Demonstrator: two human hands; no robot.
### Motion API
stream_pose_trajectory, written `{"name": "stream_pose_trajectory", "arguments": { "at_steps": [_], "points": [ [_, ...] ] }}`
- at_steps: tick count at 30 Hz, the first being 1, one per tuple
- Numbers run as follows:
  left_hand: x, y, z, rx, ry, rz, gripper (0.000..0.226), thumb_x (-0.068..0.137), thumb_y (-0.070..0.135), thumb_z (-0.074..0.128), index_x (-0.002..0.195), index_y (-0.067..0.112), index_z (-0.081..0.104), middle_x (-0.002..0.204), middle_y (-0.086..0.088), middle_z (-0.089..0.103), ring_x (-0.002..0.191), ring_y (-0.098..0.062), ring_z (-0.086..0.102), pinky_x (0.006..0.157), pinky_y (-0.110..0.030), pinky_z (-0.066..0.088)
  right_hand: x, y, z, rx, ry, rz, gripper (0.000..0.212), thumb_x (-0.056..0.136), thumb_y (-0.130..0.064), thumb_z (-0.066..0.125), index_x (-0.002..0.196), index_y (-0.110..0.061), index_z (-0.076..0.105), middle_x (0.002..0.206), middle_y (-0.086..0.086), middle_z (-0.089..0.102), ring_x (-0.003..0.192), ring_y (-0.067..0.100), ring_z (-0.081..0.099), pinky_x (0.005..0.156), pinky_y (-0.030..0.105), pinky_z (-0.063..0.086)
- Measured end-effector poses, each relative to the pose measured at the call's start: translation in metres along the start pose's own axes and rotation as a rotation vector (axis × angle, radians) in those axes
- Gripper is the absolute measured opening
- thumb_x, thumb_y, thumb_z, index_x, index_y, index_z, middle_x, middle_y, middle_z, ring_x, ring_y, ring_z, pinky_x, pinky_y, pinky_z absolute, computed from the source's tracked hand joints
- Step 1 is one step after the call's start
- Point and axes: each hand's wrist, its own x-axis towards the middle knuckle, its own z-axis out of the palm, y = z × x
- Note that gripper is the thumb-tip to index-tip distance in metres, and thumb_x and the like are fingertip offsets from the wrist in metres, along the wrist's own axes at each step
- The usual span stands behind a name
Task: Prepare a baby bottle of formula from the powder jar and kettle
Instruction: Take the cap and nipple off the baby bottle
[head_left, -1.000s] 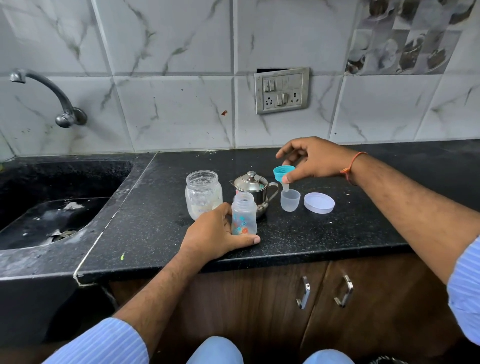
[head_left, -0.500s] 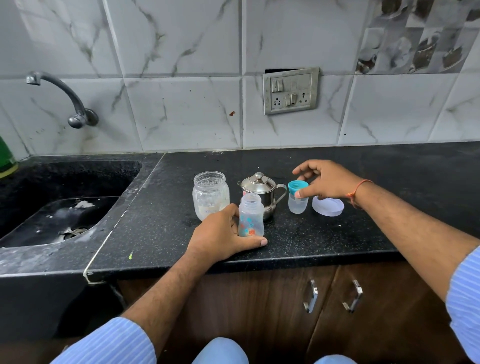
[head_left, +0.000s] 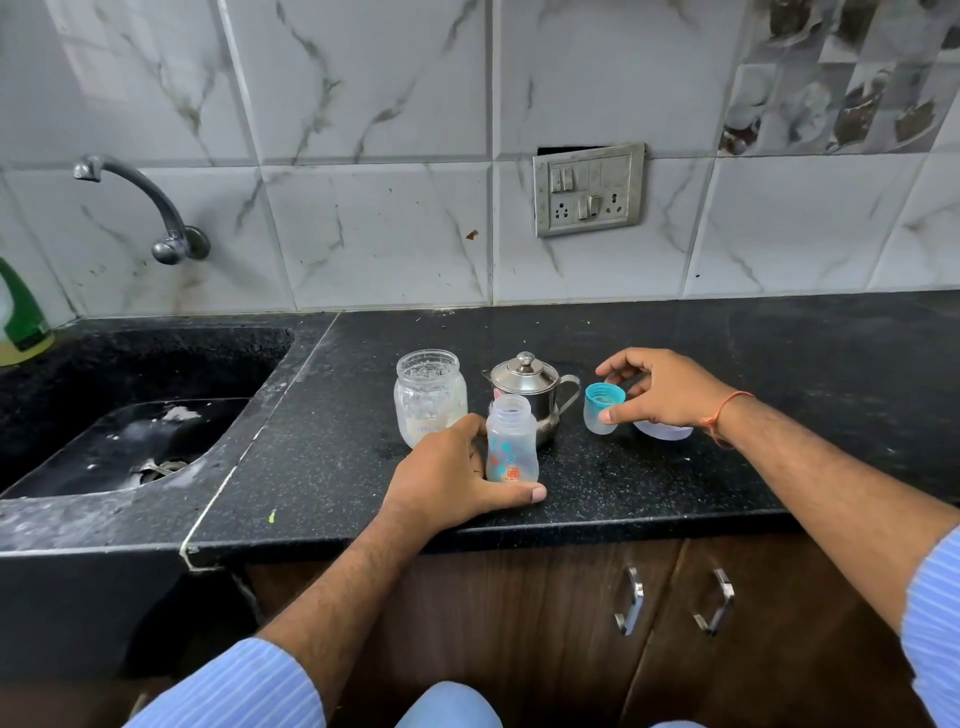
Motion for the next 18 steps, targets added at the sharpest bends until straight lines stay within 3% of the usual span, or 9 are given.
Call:
{"name": "stream_pose_trajectory", "arguments": {
  "at_steps": [5,8,13,18],
  "points": [
    [-0.002,-0.003,0.0,-0.066,0.062,0.042,0.082,0.05,0.089,0.091,0.109,0.039,0.062,0.067,0.026,0.061,0.062,0.007,0.058,0.061,-0.021,0.043,-0.001,-0.007,-0.004,-0.097,-0.011,-0.018,0.064,0.069,-0.037,0.099,0.125,-0.037,0.067,0.127,-0.011,0.068,0.107,0.014,0.068,0.093,0.037,0.056],
    [-0.003,-0.002,0.0,0.006,0.032,0.039,0.078,0.052,0.092,0.087,0.1,0.035,0.063,0.066,0.019,0.057,0.059,0.0,0.053,0.058,-0.025,0.039,-0.005,-0.016,-0.008,-0.147,0.02,-0.045,0.064,0.072,-0.037,0.096,0.129,-0.039,0.065,0.135,-0.011,0.058,0.117,0.016,0.059,0.088,0.032,0.046],
    [-0.004,-0.002,0.002,0.025,0.03,0.031,0.071,0.055,0.088,0.089,0.089,0.032,0.061,0.063,0.017,0.055,0.056,-0.002,0.049,0.057,-0.026,0.036,-0.013,-0.031,-0.014,-0.11,0.109,-0.114,0.062,0.073,-0.035,0.096,0.128,-0.039,0.066,0.138,-0.01,0.056,0.12,0.016,0.057,0.091,0.03,0.042],
    [-0.005,-0.002,0.001,-0.001,0.02,0.051,0.08,0.052,0.091,0.089,0.105,0.037,0.063,0.066,0.018,0.057,0.057,0.0,0.052,0.058,-0.023,0.04,-0.023,-0.052,-0.016,-0.078,0.14,-0.201,0.062,0.073,-0.035,0.096,0.128,-0.037,0.068,0.138,-0.011,0.057,0.124,0.011,0.053,0.099,0.027,0.041]
  ]
}}
